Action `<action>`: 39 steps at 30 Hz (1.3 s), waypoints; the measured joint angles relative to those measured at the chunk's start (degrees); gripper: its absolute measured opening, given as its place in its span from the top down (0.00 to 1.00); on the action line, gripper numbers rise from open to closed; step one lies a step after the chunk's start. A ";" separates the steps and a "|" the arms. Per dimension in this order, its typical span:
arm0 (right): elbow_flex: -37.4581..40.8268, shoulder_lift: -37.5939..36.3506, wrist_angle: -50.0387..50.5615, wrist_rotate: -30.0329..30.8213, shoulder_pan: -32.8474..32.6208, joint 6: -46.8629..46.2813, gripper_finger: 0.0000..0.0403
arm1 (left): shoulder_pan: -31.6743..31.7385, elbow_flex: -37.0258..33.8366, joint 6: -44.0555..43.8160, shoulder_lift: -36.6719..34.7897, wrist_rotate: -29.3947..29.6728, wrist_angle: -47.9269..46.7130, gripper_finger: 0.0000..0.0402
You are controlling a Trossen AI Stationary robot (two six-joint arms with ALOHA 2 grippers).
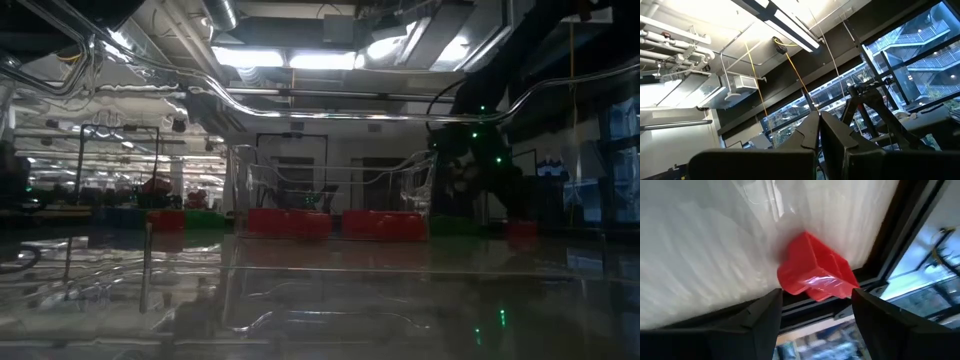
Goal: Sort blocks
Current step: Put the red game piece into the top right transparent bin
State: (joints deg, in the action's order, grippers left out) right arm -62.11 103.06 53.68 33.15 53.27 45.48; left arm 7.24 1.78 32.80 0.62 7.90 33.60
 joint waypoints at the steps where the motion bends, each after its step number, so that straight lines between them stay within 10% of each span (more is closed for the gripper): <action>1: 0.00 0.36 0.05 0.35 -0.02 1.31 0.41 | 0.00 0.00 0.02 0.00 0.00 0.00 0.99; 39: -0.26 6.20 -3.45 0.85 -0.04 8.66 0.58 | -0.02 0.00 -0.85 0.00 0.00 -0.15 0.99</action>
State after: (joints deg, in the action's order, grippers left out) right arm -62.37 109.26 50.23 34.00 53.23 54.14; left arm 7.22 1.78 31.95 0.62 7.90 33.45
